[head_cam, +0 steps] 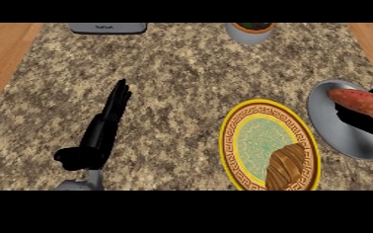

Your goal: Pick the sweet potato from the plate and place it in the pan

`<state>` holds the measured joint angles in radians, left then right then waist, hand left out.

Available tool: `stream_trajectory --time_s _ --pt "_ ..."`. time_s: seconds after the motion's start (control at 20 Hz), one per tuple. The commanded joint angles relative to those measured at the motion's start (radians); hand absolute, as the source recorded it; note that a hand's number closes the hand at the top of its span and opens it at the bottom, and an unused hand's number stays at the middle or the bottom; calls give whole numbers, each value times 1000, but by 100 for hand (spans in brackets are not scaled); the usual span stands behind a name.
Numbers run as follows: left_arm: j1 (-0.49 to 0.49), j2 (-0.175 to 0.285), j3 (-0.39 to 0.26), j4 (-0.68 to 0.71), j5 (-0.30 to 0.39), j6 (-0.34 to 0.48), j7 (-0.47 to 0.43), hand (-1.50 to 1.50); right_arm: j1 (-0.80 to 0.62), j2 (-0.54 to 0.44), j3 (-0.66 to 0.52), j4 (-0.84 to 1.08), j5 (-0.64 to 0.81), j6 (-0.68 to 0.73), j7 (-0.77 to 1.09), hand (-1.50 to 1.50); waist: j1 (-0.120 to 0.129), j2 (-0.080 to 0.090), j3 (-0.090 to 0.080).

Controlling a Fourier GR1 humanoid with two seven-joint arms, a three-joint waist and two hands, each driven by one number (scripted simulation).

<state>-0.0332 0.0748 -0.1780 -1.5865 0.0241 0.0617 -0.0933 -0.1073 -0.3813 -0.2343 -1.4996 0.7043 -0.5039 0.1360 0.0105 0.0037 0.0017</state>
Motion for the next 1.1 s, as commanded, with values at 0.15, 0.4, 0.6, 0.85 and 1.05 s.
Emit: stream_trajectory --time_s 0.15,0.4,0.6,0.85,1.05 --pt "52 -15 -32 -70 -3 -6 20 0 -212 -67 -159 482 -183 -107 -337 150 14 2 1" --pt "44 -33 -23 34 -24 -8 -65 0 -374 -154 -232 774 -250 -91 -518 150 11 3 0" --pt "4 -11 -27 -21 -24 -18 -9 0 -302 -242 -79 861 -108 217 -282 -150 38 11 0" --pt "-17 -16 -9 18 -12 -26 -19 0 -480 -206 -112 1053 -189 348 -378 -150 41 14 3" --pt "-23 -16 15 1 6 -27 -12 0 -520 -173 -176 1145 -230 259 -540 -150 30 11 3"
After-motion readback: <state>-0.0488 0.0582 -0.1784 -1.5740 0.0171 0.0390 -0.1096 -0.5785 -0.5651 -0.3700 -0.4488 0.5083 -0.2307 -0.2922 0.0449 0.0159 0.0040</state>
